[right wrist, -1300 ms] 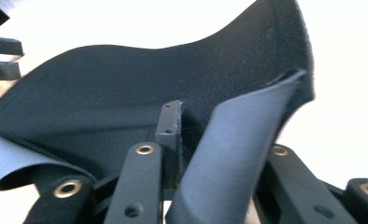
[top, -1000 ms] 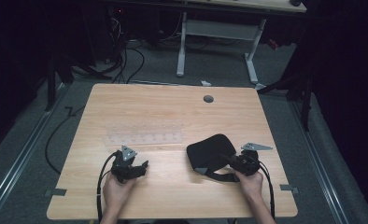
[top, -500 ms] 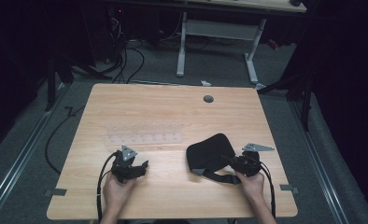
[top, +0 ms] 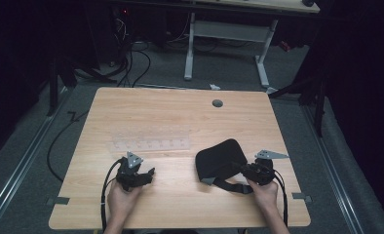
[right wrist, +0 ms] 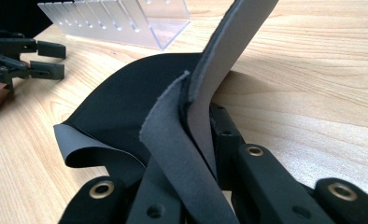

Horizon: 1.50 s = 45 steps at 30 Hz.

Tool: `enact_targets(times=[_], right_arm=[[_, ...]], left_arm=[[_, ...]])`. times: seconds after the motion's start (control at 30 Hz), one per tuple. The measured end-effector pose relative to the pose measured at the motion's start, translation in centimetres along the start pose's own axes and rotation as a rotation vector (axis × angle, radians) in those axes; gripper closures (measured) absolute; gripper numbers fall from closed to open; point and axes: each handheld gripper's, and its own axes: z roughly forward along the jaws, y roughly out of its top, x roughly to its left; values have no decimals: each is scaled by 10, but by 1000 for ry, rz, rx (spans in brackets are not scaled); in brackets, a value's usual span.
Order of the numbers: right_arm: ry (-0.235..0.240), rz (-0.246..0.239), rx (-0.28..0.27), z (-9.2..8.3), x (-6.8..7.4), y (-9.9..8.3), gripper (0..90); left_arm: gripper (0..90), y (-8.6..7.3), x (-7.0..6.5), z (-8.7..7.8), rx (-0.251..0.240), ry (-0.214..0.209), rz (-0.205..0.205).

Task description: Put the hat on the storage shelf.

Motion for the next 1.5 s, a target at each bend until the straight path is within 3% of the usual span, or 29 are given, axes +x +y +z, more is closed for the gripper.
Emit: enact_targets(times=[0.73, 1.13, 1.33, 1.5], right_arm=[[22, 20, -60, -25, 11, 3, 856], [60, 4, -76, -33, 30, 9, 856], [80, -7, -83, -34, 42, 13, 856], [106, 2, -91, -33, 47, 16, 856]], left_arm=[[278, 0, -1, 1, 1, 1, 4], [272, -1, -1, 0, 8, -9, 11], [266, 0, -7, -6, 2, -49, 21], [256, 6, -17, -17, 2, -111, 30]])
